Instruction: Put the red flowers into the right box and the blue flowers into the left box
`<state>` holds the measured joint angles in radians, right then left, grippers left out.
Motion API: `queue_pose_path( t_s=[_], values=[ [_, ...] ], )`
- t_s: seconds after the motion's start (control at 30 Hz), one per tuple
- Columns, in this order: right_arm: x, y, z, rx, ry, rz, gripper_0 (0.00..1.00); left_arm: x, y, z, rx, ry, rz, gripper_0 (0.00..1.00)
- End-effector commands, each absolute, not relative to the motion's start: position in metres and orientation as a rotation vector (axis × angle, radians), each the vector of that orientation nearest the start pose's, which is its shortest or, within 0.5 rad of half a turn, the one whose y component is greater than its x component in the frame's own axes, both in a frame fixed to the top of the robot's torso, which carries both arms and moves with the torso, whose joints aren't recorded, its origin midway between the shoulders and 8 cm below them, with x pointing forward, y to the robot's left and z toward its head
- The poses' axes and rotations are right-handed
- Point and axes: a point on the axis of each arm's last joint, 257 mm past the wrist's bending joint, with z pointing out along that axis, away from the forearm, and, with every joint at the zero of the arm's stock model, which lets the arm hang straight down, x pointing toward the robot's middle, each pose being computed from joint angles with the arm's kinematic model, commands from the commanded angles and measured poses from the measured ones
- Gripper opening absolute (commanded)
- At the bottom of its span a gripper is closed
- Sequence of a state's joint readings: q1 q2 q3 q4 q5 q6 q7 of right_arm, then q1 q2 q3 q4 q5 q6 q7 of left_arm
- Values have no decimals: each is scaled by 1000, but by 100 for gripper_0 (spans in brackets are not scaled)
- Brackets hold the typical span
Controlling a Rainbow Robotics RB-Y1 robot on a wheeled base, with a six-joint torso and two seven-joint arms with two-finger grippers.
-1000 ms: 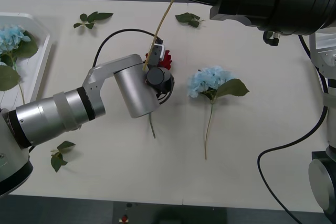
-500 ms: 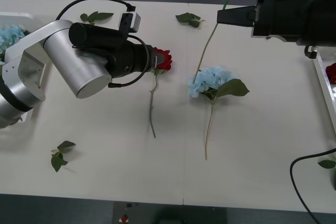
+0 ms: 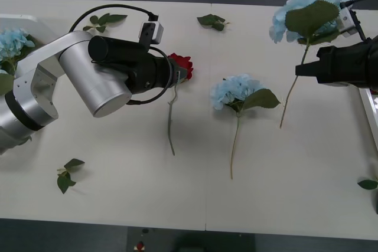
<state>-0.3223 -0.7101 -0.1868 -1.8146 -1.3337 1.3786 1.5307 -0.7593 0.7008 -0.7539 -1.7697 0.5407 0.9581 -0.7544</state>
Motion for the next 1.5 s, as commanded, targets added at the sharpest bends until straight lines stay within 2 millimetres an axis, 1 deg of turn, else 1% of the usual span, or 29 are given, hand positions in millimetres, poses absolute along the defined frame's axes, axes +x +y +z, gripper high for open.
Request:
queue_pose_path(
  t_s=[0.03, 0.07, 0.1, 0.2, 0.23, 0.27, 0.47, 0.5, 0.53, 0.57, 0.6, 0.63, 0.7, 0.8, 1.0, 1.2, 1.3, 1.4, 1.5],
  values=[
    [480, -272, -134, -175, 2322, 635, 0, 560, 54, -167, 292, 2173, -374, 100],
    [481, -281, -139, -158, 2332, 598, 0, 561, 53, -167, 291, 2172, -372, 100],
    [482, -296, -147, -132, 2351, 534, 0, 563, 53, -171, 286, 2174, -362, 100],
    [484, -316, -159, -94, 2374, 446, 0, 570, 56, -182, 279, 2184, -327, 100],
    [483, -320, -161, -85, 2379, 427, 0, 572, 55, -185, 283, 2182, -312, 100],
    [484, -325, -164, -76, 2383, 405, 0, 575, 57, -191, 284, 2188, -286, 100],
    [480, -341, -176, -46, 2406, 342, 0, 590, 62, -220, 300, 2203, -160, 100],
    [479, -342, -178, -49, 2412, 339, 8, 593, 62, -223, 305, 2204, -141, 100],
    [479, -342, -177, -48, 2410, 341, 21, 594, 63, -226, 309, 2203, -125, 100],
    [479, -341, -178, -54, 2411, 343, 48, 595, 62, -231, 318, 2205, -107, 100],
    [479, -341, -178, -56, 2411, 343, 62, 596, 62, -232, 320, 2206, -95, 100],
    [479, -339, -177, -58, 2409, 351, 85, 598, 62, -237, 326, 2210, -76, 100],
    [478, -336, -176, -63, 2408, 370, 100, 600, 62, -242, 333, 2213, -51, 100],
    [476, -327, -175, -75, 2406, 412, 100, 601, 61, -246, 335, 2219, -39, 100],
    [473, -317, -170, -92, 2397, 472, 100, 600, 57, -246, 338, 2220, -45, 100],
    [467, -291, -146, -119, 2343, 646, 100, 595, 56, -257, 363, 2230, -27, 100],
    [461, -277, -134, -127, 2319, 747, 100, 595, 57, -258, 373, 2229, -17, 100],
    [453, -272, -127, -130, 2319, 808, 100, 596, 57, -258, 400, 2213, 12, 100],
    [448, -273, -124, -133, 2318, 832, 100, 598, 58, -259, 436, 2190, 55, 100]
  ],
)
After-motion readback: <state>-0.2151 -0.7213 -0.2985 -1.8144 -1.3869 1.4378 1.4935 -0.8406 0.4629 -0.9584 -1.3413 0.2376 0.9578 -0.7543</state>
